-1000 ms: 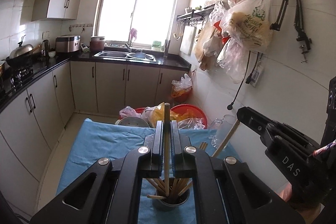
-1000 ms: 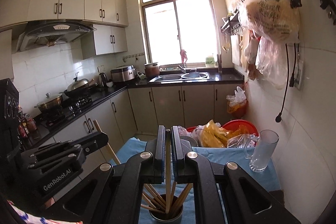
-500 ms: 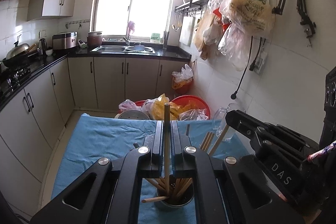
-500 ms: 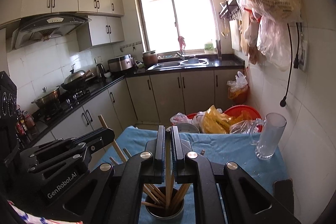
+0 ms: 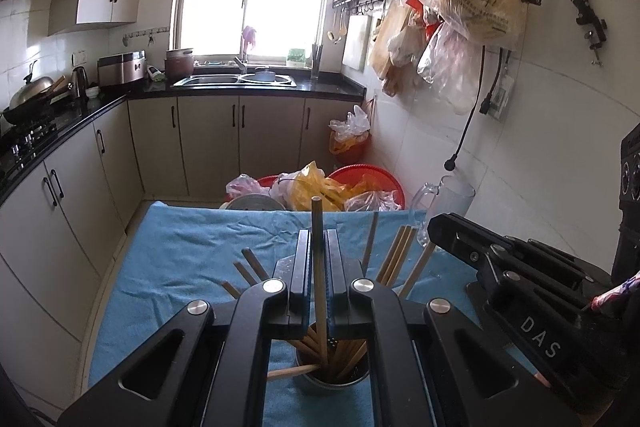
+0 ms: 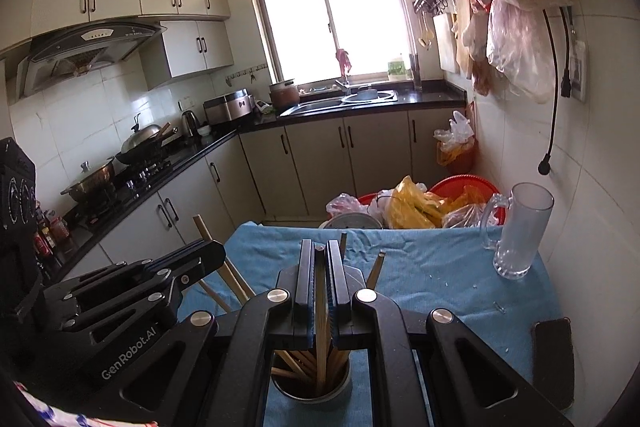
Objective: Organize utensils
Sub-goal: 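Lower both chopsticks into the black holder cup, then open both grippers to release the chopsticks in the cup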
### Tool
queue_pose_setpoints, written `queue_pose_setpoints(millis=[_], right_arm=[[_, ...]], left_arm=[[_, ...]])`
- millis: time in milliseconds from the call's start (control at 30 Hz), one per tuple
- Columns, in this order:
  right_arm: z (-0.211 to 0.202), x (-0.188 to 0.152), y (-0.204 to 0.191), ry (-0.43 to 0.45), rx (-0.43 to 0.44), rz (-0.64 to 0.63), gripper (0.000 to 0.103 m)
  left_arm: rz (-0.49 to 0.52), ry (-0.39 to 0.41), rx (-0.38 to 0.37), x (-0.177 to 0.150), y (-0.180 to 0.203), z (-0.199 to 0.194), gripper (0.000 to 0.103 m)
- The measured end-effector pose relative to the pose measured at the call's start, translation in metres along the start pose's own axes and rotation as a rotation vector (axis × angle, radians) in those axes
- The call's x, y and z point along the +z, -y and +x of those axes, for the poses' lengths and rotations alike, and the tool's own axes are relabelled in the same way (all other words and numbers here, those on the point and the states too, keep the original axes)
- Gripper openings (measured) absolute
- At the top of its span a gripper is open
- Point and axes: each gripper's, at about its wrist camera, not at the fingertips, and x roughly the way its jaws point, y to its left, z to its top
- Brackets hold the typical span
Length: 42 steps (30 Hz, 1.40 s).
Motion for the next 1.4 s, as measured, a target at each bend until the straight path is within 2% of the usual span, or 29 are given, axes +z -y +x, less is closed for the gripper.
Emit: queue_pose_setpoints(millis=[500,733,900,1167,1233,1300,1367,1400], right_arm=[[0.024,-0.019,0.001,-0.063,0.010,-0.002,0.006],[0.027,-0.020,0.000,-0.068,0.007,-0.004,0.006],[0.027,-0.020,0.000,-0.067,0.003,-0.004,0.006],[0.026,-0.016,0.002,-0.059,0.004,0.004,0.006],[0.023,-0.013,0.002,-0.050,0.008,0.010,0.009],[0.019,-0.011,0.002,-0.041,0.011,0.018,0.026],[0.012,-0.007,0.002,-0.020,0.006,0.024,0.032],[0.008,-0.006,0.002,-0.012,0.005,0.025,0.032]], left_arm=[[-0.011,-0.052,0.018,-0.013,-0.007,0.022,0.005],[0.006,-0.063,0.028,-0.019,-0.005,0.027,0.006],[-0.017,-0.083,0.020,-0.019,-0.008,0.030,0.006],[-0.039,-0.063,0.022,-0.015,-0.009,0.018,0.006],[-0.052,-0.058,0.019,-0.014,-0.010,0.013,0.007],[-0.068,-0.047,0.016,-0.012,-0.013,0.003,0.012],[-0.078,-0.029,0.025,-0.011,-0.015,-0.008,0.028],[-0.081,-0.019,0.029,-0.010,-0.015,-0.014,0.031]])
